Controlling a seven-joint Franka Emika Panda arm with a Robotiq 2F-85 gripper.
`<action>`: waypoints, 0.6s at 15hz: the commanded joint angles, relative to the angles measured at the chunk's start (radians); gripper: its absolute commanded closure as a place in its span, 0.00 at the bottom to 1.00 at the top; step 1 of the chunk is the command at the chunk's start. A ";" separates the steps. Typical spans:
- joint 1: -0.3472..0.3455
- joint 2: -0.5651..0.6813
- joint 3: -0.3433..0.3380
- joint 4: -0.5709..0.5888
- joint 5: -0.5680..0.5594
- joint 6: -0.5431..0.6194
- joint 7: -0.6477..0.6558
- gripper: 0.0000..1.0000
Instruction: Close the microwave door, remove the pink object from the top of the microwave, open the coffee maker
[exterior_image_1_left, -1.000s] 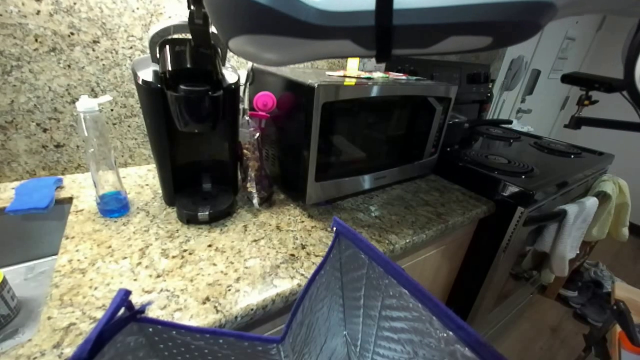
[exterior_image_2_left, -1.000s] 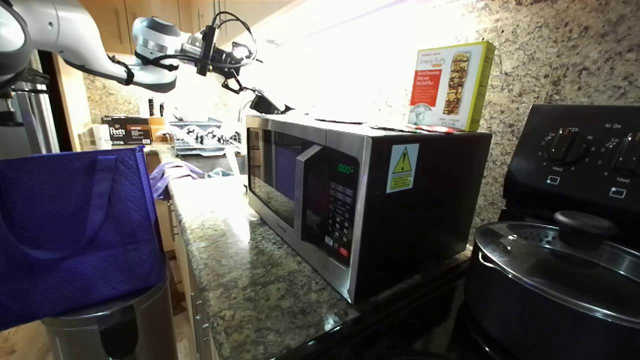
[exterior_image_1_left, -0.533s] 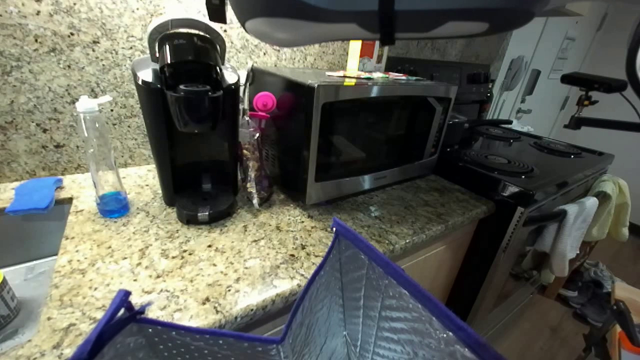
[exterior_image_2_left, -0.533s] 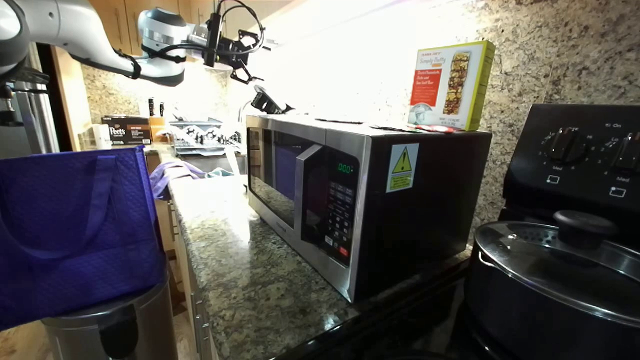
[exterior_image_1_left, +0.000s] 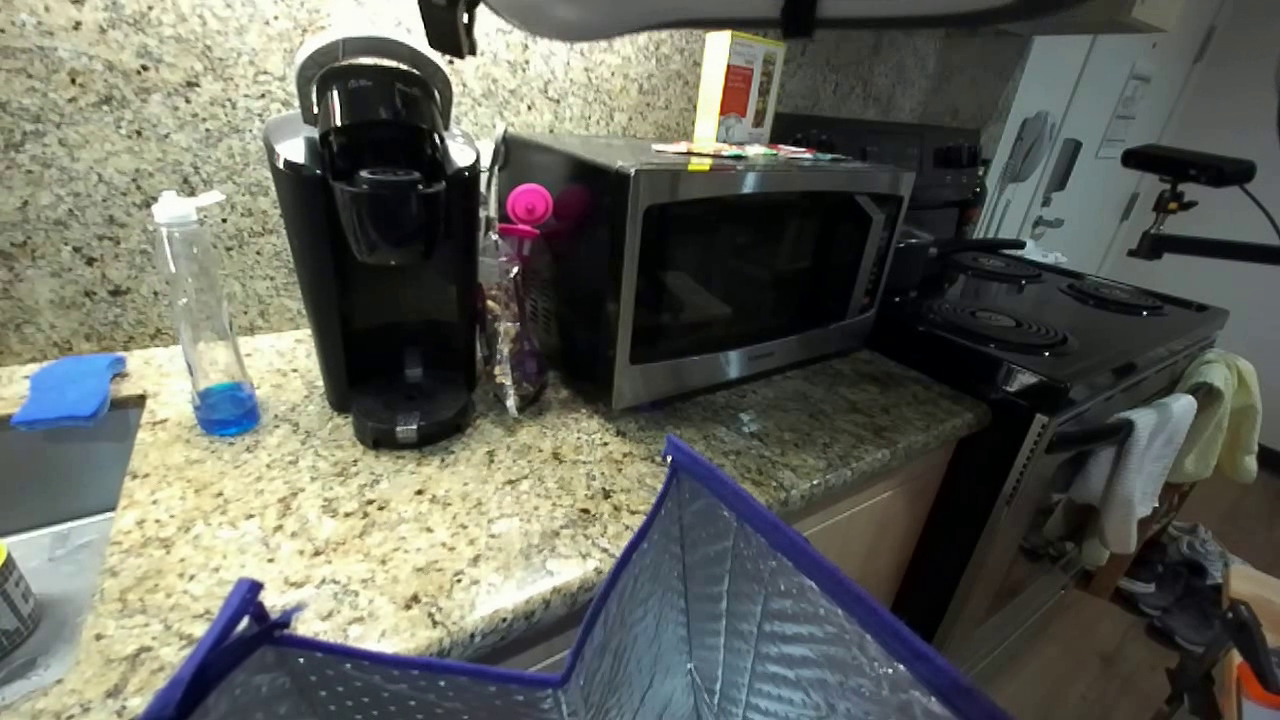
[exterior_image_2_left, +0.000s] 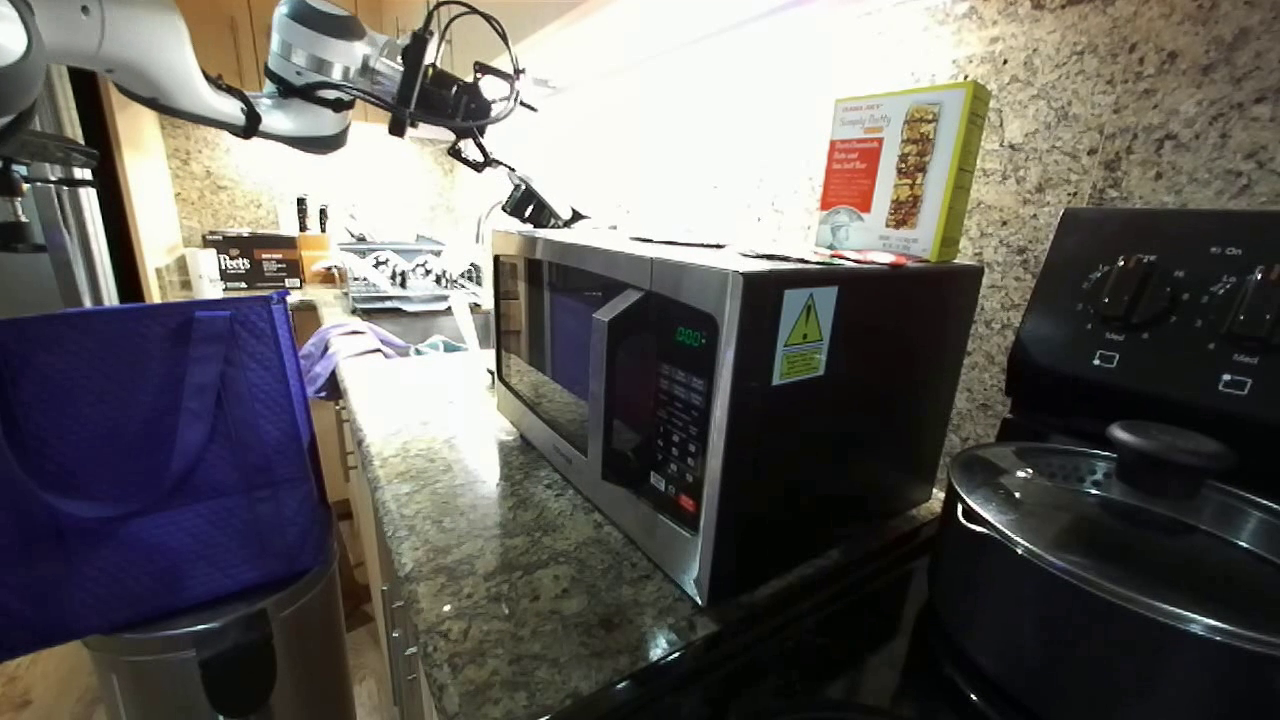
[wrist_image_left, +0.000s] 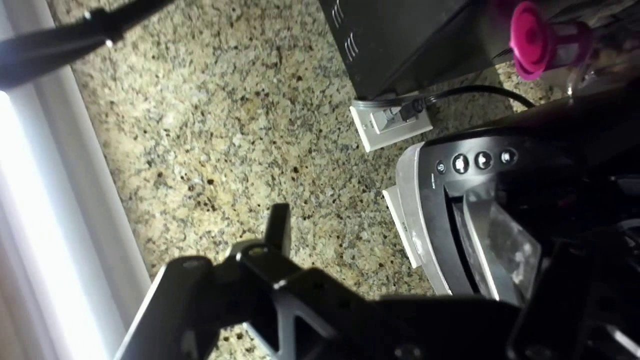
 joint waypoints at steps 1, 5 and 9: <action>0.083 -0.110 0.010 -0.090 0.030 -0.161 0.137 0.00; 0.163 -0.186 0.062 -0.141 0.104 -0.313 0.258 0.00; 0.247 -0.276 0.092 -0.245 0.149 -0.403 0.478 0.00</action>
